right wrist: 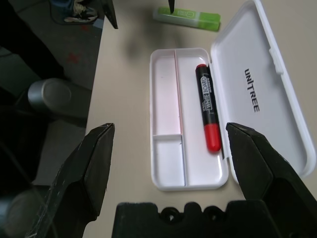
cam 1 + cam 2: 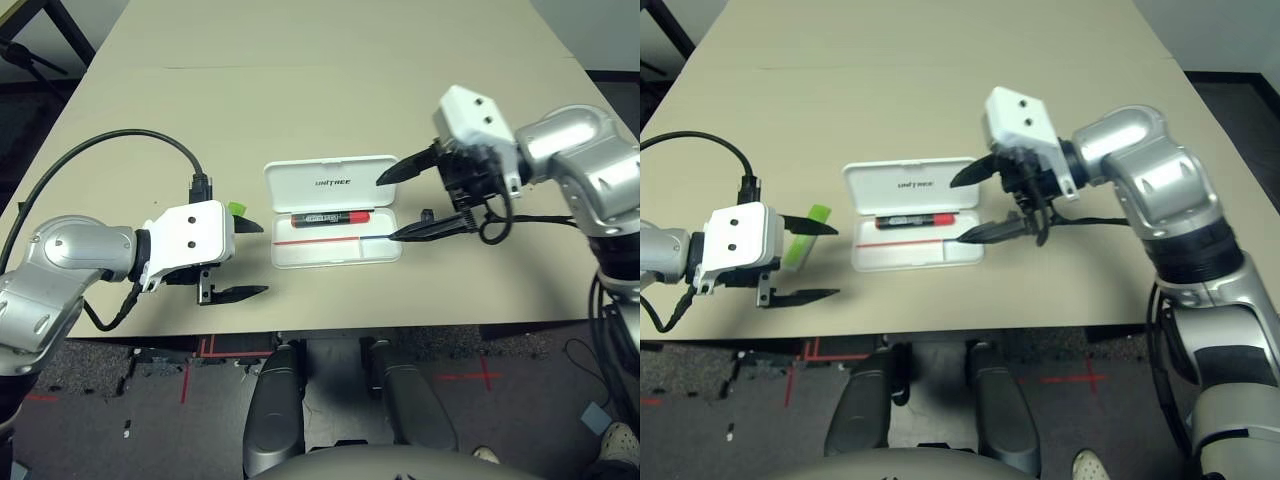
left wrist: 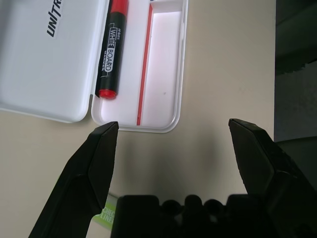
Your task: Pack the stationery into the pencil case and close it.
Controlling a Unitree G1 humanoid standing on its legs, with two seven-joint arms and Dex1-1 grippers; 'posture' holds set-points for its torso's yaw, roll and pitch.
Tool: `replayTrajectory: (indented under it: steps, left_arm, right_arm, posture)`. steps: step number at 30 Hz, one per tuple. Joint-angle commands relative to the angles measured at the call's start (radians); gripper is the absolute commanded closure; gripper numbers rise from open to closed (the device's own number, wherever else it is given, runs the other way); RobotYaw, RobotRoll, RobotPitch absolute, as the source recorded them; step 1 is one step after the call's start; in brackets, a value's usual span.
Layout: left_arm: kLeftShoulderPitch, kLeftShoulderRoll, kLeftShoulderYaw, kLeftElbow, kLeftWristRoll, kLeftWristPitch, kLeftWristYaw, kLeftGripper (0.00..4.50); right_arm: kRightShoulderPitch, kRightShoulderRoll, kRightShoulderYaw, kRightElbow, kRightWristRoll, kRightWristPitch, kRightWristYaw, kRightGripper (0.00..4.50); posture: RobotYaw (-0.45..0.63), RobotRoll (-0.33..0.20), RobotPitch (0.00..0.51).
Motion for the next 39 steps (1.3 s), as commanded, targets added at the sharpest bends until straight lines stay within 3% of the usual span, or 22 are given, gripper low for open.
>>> replayTrajectory:
  steps: [1,6,10,16,20,24,28,39]
  left_arm:
    - [0.009,0.013,0.022,0.014,0.006,-0.009,-0.009,0.0]
    - [-0.003,-0.019,0.06,0.019,-0.053,0.067,0.023,0.0]
    - [0.002,-0.012,0.067,0.027,-0.06,0.178,0.071,0.0]
    - [-0.057,0.001,0.009,0.057,0.006,0.423,0.227,0.0]
    - [-0.147,-0.08,0.012,0.038,-0.046,0.639,0.328,0.0]
    - [-0.252,-0.2,0.037,0.049,-0.045,0.826,0.46,0.0]
    - [-0.314,-0.261,0.037,0.053,-0.037,0.966,0.536,0.0]
    - [-0.267,-0.32,-0.007,0.131,0.002,0.964,0.651,0.0]
  right_arm:
    - [0.046,-0.062,-0.063,-0.056,0.053,0.031,0.012,0.03]
    - [0.159,-0.131,-0.169,-0.124,0.146,0.077,-0.011,0.03]
    - [0.19,-0.124,-0.174,-0.143,0.158,0.073,-0.053,0.03]
    - [0.193,-0.115,-0.159,-0.152,0.173,0.07,-0.089,0.03]
    - [0.201,-0.111,-0.146,-0.148,0.165,0.055,-0.104,0.03]
    - [0.214,-0.096,-0.139,-0.148,0.162,0.048,-0.131,0.03]
    - [0.231,-0.089,-0.134,-0.156,0.159,0.044,-0.151,0.03]
    - [0.251,-0.087,-0.138,-0.185,0.169,0.05,-0.188,0.03]
  posture:
    - [0.06,0.0,0.206]
    - [0.03,0.0,0.2]
    - [0.03,0.0,0.2]
    - [0.02,0.0,0.205]
    - [0.02,0.0,0.208]
    - [0.02,0.0,0.215]
    - [0.02,0.0,0.22]
    - [-0.01,0.0,0.233]
